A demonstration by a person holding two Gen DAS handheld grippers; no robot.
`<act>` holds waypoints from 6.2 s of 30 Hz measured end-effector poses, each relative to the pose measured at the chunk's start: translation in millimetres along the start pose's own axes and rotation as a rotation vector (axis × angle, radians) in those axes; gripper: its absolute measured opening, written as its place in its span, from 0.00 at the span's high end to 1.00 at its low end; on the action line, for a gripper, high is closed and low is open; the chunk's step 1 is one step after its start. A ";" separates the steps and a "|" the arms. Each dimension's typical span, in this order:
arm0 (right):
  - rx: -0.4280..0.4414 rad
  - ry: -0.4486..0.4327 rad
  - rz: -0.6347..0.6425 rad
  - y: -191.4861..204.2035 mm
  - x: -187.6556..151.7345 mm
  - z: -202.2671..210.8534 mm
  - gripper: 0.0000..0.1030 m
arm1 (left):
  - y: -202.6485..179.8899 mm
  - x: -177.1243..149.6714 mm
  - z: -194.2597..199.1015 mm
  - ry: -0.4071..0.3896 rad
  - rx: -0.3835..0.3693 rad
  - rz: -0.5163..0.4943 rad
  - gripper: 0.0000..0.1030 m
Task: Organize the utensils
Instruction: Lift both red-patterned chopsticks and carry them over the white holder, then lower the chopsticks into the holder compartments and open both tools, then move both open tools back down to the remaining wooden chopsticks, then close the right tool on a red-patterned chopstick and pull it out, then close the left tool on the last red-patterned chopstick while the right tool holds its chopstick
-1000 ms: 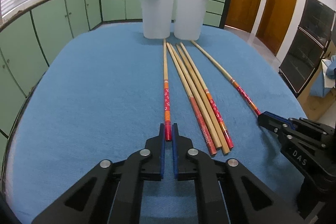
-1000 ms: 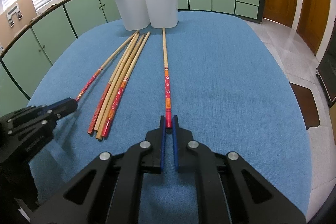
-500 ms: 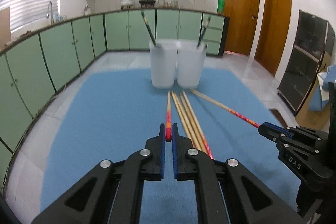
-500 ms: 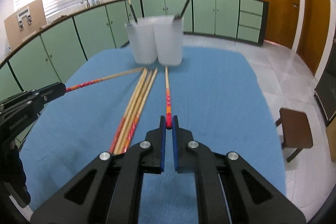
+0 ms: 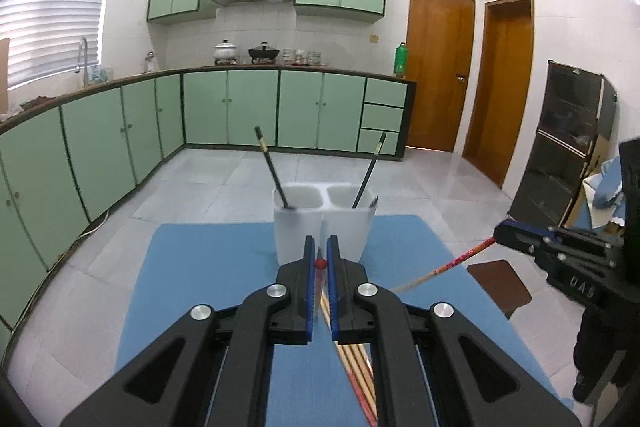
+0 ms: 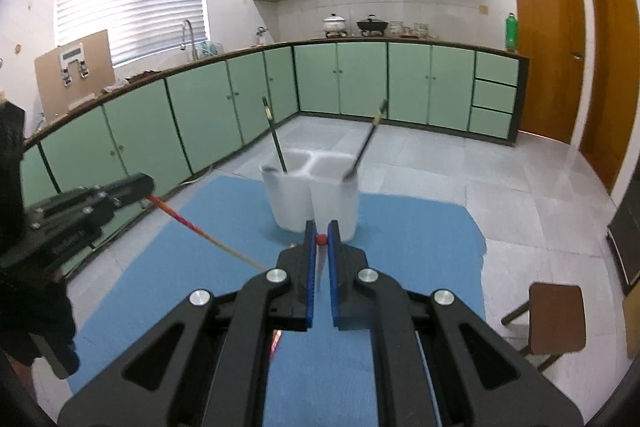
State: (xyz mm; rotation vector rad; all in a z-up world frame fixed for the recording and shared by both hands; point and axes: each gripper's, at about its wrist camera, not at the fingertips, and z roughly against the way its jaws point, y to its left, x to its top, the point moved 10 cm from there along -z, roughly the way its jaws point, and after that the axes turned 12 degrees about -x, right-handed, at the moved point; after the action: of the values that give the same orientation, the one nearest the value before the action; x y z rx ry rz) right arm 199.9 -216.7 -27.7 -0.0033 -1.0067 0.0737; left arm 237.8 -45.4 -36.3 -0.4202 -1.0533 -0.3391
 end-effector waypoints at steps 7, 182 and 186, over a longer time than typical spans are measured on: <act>0.043 0.007 0.046 5.6 53.4 -7.0 0.95 | 1.6 27.8 -20.2 0.012 -0.043 -0.019 0.94; -0.079 0.344 -0.001 14.9 -204.0 -58.7 0.93 | -4.1 -212.9 -57.7 0.403 0.058 0.073 0.77; -0.087 0.340 0.011 15.6 -203.8 -59.4 0.94 | -10.8 -213.9 -61.7 0.407 0.054 0.056 0.93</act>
State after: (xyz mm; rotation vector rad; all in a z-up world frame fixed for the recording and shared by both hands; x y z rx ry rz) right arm 140.7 -212.2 -232.1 -0.0975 -0.6695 0.0373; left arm 182.3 -70.2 -250.7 -0.3140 -0.6505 -0.3286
